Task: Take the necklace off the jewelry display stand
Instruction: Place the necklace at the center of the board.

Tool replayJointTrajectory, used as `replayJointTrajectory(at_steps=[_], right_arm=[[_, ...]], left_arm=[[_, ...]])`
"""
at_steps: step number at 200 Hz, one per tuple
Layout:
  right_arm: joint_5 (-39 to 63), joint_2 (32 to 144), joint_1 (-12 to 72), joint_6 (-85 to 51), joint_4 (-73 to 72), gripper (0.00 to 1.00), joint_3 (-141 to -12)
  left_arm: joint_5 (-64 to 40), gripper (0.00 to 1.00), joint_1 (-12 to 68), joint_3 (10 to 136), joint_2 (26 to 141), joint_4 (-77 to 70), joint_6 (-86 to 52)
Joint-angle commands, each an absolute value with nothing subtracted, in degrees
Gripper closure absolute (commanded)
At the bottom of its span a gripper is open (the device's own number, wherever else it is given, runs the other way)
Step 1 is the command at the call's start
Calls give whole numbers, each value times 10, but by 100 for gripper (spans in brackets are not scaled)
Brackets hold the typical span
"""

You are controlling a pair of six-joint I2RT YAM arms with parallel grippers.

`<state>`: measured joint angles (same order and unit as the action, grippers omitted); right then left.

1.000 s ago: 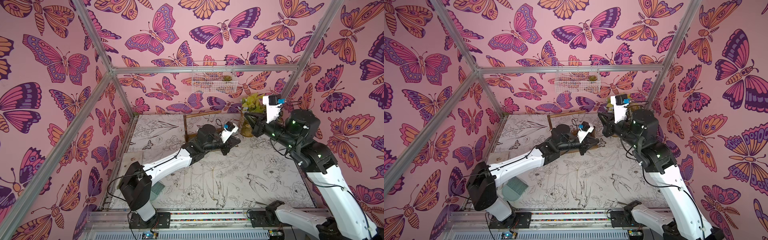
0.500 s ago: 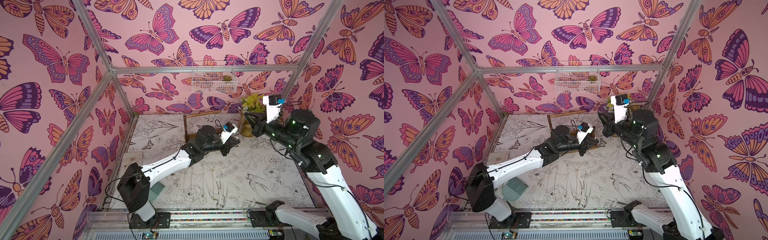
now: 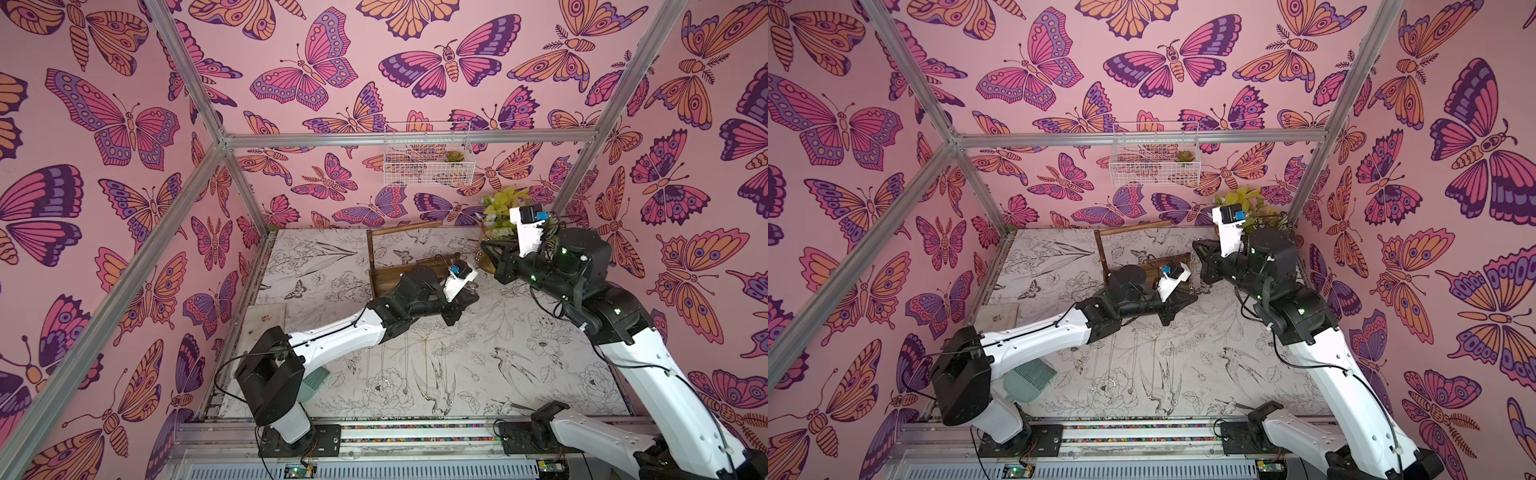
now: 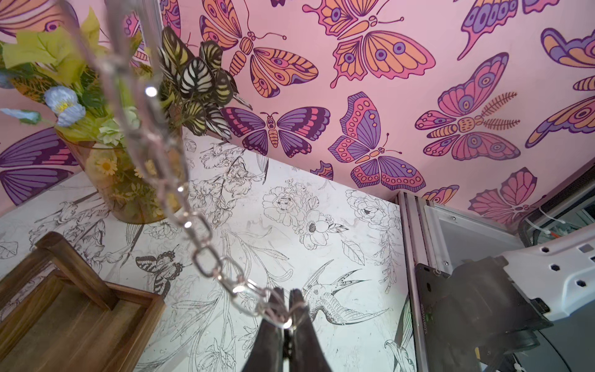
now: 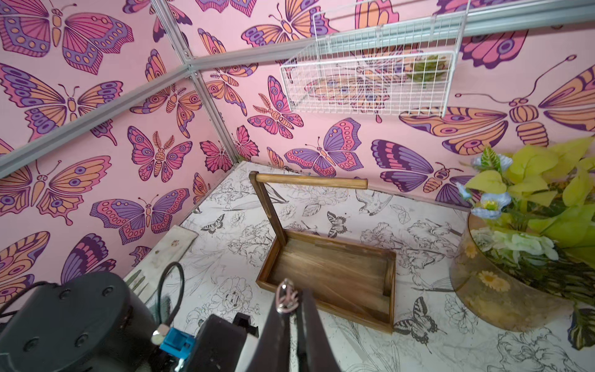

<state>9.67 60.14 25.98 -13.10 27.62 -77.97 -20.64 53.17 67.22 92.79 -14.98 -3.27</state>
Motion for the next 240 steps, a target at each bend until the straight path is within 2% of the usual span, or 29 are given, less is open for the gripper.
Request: replayJointTrajectory(at_steps=[1,161,240], right_arm=[[93,586,263,-143,262,100,-765],[96,530,263,-207,229,100,-548],[111,524,263,-229,201,100,-453]], left_arm=[[-184,100,546,651,913,-153,-44],[-30,100,675,506,887,-164,-132],[20,100,730,475,914,-164,-179]])
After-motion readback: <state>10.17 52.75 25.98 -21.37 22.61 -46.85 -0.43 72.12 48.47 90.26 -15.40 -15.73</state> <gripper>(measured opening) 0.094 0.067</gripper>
